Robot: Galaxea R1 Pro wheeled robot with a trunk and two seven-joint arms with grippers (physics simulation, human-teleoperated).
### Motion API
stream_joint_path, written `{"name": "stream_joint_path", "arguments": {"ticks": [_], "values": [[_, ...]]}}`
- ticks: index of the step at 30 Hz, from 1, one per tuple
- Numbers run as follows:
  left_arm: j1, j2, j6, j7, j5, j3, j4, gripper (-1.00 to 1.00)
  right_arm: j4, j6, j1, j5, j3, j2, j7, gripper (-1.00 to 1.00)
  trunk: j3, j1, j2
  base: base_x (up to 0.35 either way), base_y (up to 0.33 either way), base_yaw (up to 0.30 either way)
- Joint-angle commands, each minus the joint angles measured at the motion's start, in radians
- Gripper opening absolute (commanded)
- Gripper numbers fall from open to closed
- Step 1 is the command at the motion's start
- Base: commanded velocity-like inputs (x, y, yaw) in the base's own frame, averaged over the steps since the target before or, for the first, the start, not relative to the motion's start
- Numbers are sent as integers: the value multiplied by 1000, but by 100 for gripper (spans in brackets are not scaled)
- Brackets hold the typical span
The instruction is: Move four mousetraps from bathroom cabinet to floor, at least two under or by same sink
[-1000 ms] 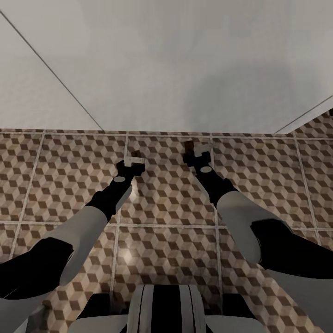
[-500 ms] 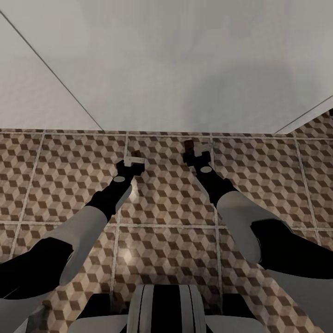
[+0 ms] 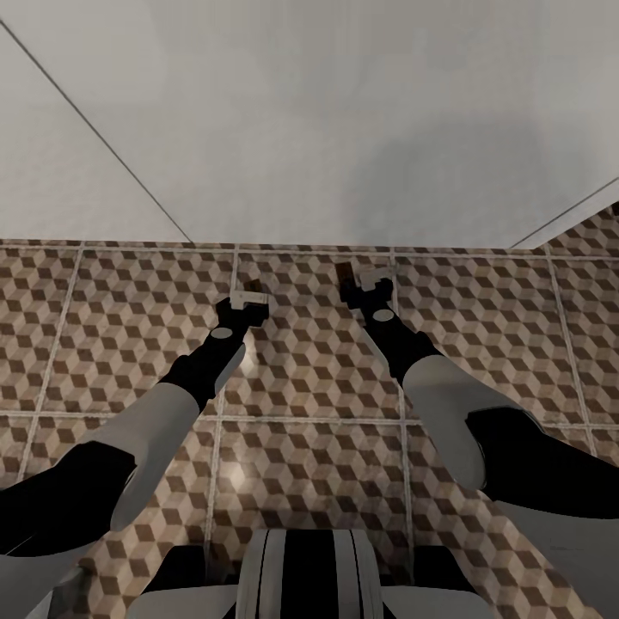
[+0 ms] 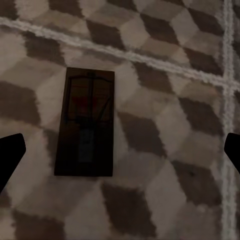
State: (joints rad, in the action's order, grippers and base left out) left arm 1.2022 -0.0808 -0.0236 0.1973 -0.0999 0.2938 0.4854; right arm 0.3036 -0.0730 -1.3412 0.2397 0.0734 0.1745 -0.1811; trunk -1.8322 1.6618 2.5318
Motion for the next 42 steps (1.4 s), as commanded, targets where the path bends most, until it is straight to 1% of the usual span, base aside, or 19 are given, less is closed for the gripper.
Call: {"name": "stream_joint_path", "arguments": {"ticks": [1, 20, 42], "values": [[0, 1, -2, 8, -10, 8, 1, 100, -1, -1, 0, 6, 4, 0, -8, 100, 0, 0, 0, 0, 0, 0], [0, 1, -2, 9, -11, 8, 3, 100, -2, -1, 0, 6, 3, 0, -8, 100, 0, 0, 0, -18, 0, 0], [0, 2, -2, 10, -11, 8, 4, 100, -1, -5, 0, 5, 3, 0, -6, 100, 0, 0, 0, -308, 0, 0]]}}
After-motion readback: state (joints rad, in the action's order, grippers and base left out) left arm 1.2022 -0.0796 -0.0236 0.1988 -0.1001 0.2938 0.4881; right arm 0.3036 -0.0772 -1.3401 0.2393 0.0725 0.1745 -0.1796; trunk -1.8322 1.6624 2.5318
